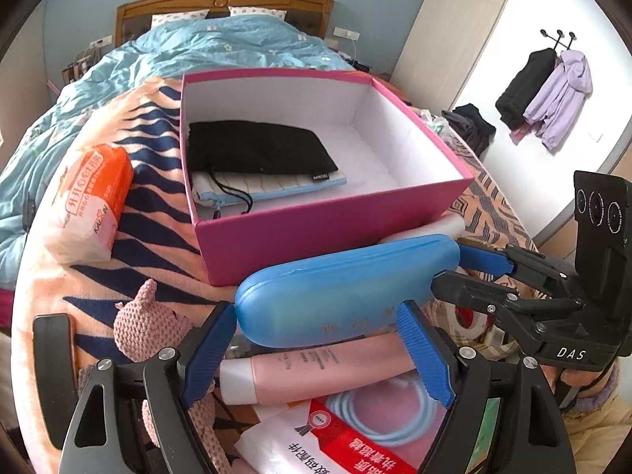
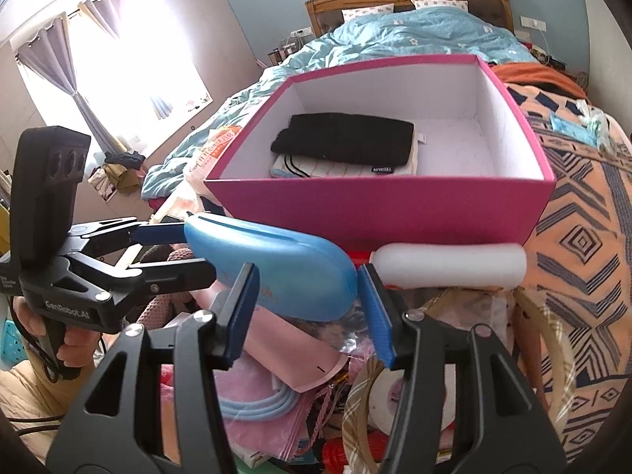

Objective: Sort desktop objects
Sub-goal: 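Lift the blue glasses case with both grippers off the clutter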

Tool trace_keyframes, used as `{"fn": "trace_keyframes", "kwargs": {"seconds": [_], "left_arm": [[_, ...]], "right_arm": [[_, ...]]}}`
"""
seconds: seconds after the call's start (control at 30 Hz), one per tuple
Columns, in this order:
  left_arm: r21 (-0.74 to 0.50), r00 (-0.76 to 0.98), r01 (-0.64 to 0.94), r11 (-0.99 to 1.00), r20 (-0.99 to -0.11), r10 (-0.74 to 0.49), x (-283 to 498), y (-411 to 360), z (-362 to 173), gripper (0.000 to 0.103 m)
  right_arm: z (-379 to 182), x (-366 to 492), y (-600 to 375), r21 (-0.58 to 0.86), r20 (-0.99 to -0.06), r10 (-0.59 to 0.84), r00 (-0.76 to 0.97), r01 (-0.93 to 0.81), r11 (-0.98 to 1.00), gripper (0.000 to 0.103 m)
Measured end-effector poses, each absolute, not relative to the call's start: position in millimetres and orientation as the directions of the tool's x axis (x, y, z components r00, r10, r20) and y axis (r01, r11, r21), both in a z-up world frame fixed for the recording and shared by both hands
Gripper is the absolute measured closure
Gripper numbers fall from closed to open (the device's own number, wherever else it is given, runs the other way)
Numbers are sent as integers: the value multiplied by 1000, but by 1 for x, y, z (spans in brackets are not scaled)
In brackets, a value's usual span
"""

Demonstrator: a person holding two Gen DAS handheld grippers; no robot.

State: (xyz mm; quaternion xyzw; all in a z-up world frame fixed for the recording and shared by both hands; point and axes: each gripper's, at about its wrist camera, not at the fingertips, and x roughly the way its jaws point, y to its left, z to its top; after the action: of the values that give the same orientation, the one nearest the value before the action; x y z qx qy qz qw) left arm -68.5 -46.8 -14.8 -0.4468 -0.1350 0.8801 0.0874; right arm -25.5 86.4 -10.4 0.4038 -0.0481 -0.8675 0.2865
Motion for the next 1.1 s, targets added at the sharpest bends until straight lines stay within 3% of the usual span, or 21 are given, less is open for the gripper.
{"fn": "trace_keyframes", "kwargs": {"seconds": [0.5,0.53,1.1], "left_arm": [[-312,-644,11,-950,-729,232,-68,-46,5,18],[-308,-684,235,-922,-726,68,-69,-46,6,18],[-309,-713,248,-918,-700,42,-77,-52,22,18]], "right_arm": [[13,-26,89,265,-650,-534,-541,497,-826,48],[15,-26,89,261,-648,-533,-544,499,-826,48],[32,-36,92,235,-634,-539,-555,525,-818,48]]}}
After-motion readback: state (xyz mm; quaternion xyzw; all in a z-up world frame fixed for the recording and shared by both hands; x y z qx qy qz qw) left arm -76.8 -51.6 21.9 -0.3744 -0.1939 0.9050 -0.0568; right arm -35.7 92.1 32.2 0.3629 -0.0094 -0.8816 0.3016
